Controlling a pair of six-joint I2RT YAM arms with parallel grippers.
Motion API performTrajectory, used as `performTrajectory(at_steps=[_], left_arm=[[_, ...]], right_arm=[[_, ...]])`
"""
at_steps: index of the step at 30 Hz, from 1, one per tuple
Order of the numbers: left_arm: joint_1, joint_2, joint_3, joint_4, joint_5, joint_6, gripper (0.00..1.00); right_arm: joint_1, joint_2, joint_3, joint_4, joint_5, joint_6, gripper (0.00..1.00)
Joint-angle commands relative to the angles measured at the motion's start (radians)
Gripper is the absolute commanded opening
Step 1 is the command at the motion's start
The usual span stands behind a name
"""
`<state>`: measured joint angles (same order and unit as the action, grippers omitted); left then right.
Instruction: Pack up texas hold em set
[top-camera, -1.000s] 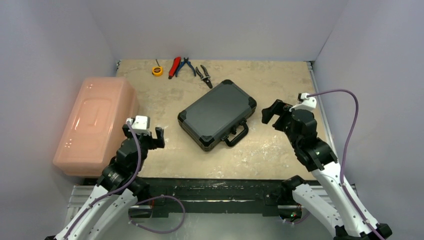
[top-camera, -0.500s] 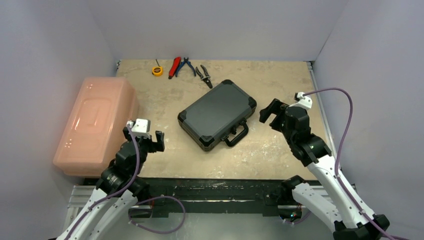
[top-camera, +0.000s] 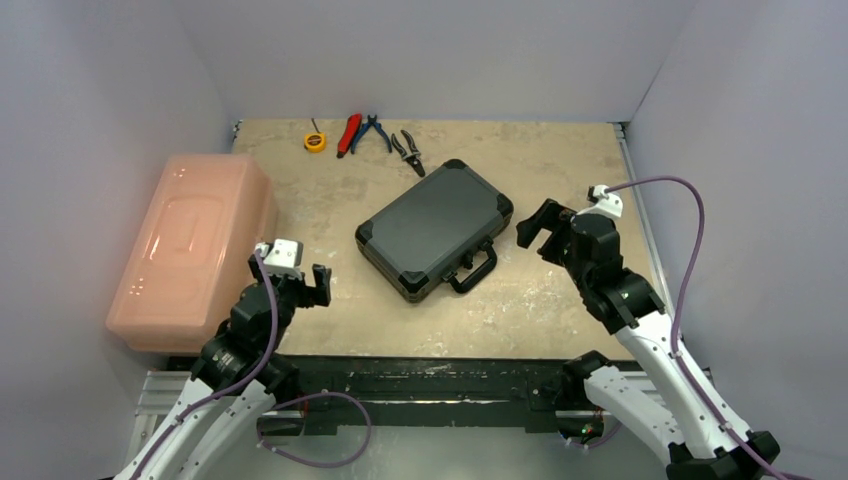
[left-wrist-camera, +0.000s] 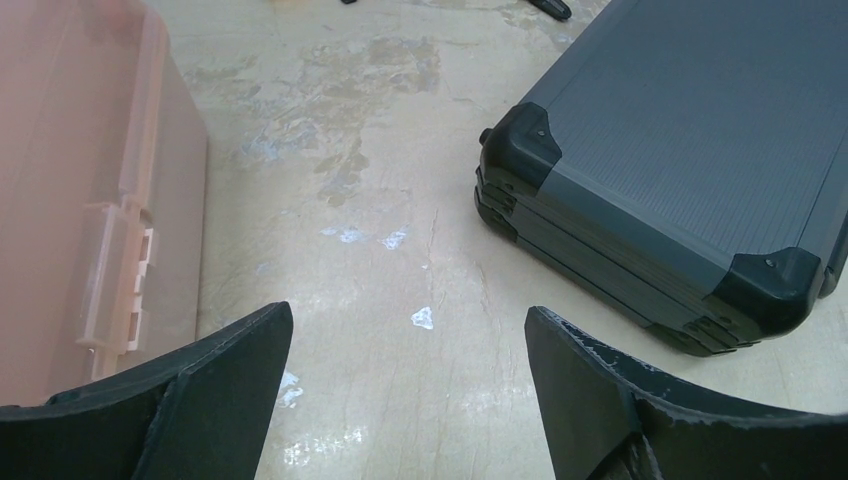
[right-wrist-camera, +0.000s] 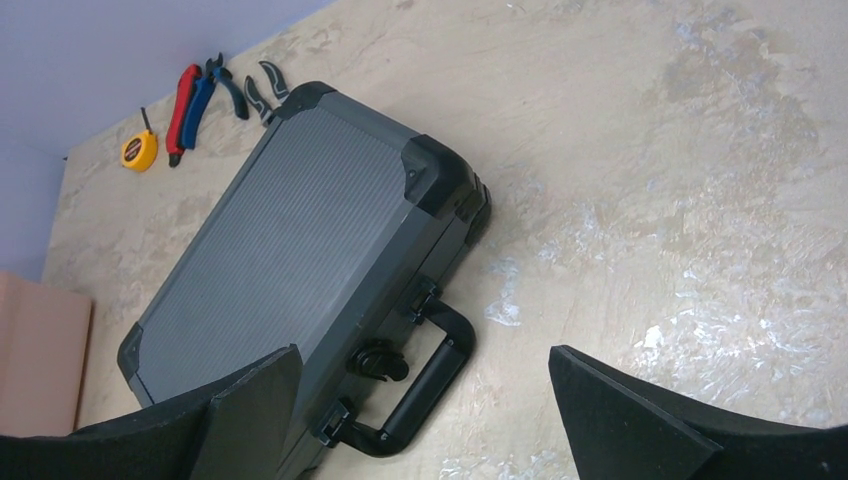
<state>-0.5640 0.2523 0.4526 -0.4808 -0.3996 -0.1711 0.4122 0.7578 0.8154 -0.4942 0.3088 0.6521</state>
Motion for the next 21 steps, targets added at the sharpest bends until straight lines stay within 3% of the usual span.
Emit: performTrajectory(at_steps=[1, 21], left_arm=[[0.003, -0.008, 0.028, 0.027, 0.021, 0.012, 0.86], [0.003, 0.002, 0.028, 0.039, 0.045, 0.018, 0.86]], right_arm=[[-0.002, -0.013, 0.045, 0.003, -0.018, 0.015, 0.99], [-0.002, -0.021, 0.061, -0.033, -0.020, 0.052, 0.99]])
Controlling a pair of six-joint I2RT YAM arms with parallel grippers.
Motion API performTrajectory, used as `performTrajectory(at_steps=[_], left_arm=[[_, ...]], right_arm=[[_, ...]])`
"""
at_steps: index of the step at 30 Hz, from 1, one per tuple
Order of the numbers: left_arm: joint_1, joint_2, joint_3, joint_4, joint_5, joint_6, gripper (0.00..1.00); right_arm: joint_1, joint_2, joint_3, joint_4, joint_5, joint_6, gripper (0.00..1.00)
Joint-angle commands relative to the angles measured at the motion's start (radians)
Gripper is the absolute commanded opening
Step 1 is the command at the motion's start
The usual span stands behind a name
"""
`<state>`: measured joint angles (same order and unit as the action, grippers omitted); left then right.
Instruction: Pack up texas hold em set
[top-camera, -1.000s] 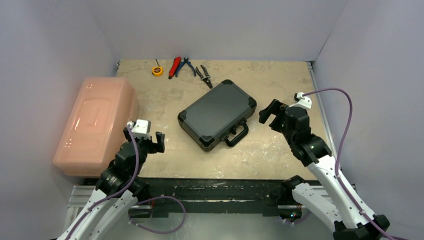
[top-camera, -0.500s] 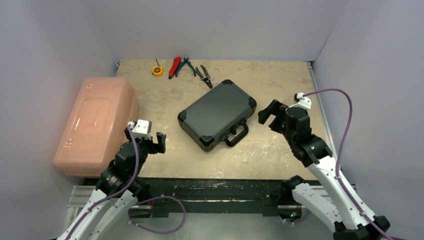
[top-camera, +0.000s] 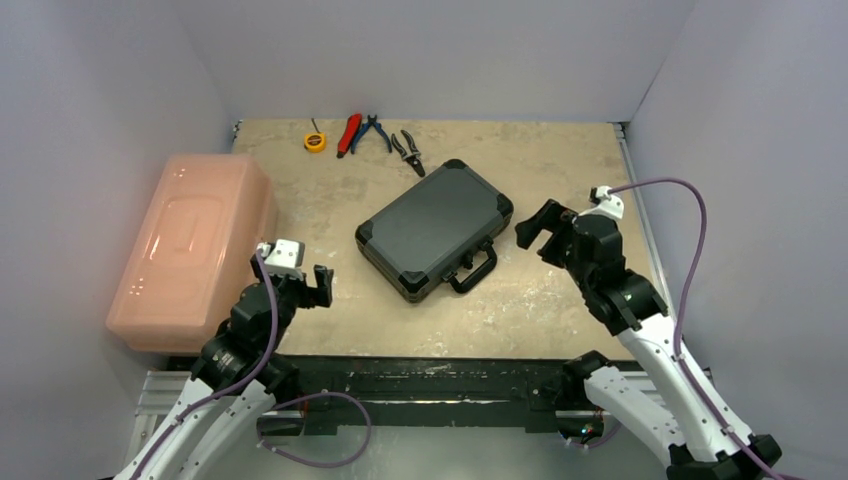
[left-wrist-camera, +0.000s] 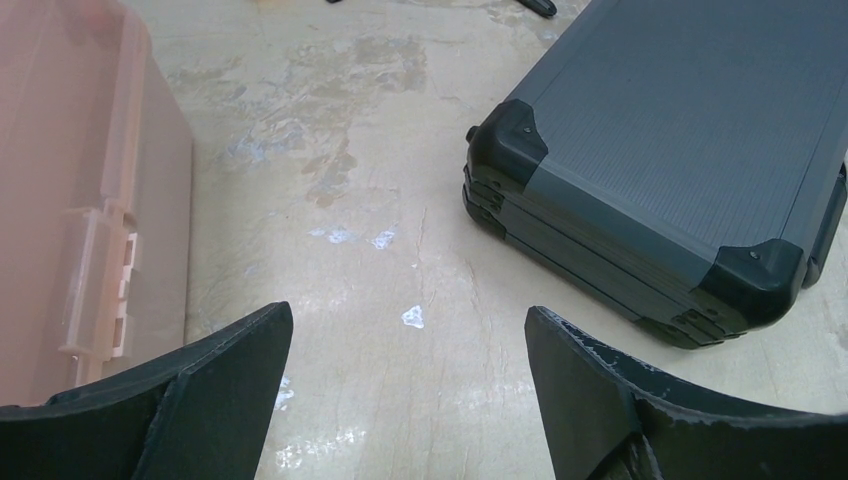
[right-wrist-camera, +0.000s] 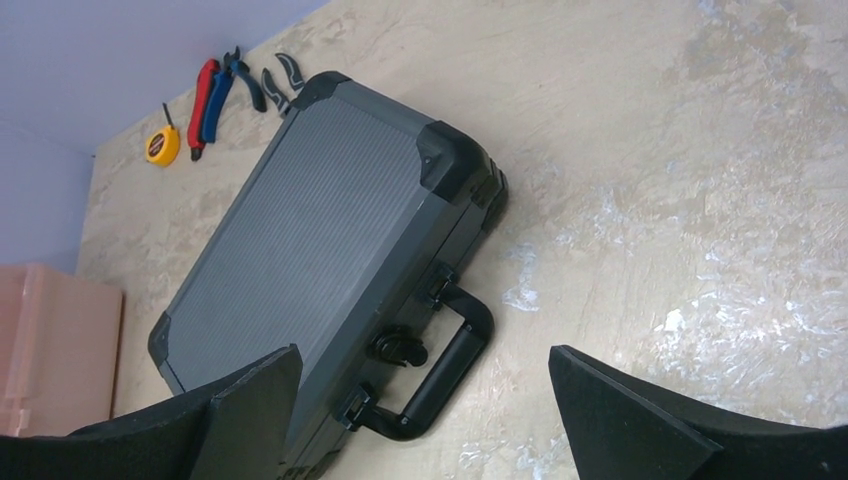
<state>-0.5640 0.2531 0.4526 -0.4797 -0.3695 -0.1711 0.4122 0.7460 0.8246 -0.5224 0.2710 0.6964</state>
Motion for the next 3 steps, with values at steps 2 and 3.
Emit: performTrajectory(at_steps=[2, 3], left_arm=[[0.003, 0.003, 0.028, 0.038, 0.017, 0.018, 0.86], [0.003, 0.003, 0.028, 0.038, 0.018, 0.017, 0.86]], right_arm=[[-0.002, -0.010, 0.059, -0.007, 0.043, 0.007, 0.99], [-0.002, -0.014, 0.059, -0.001, 0.046, 0.003, 0.99]])
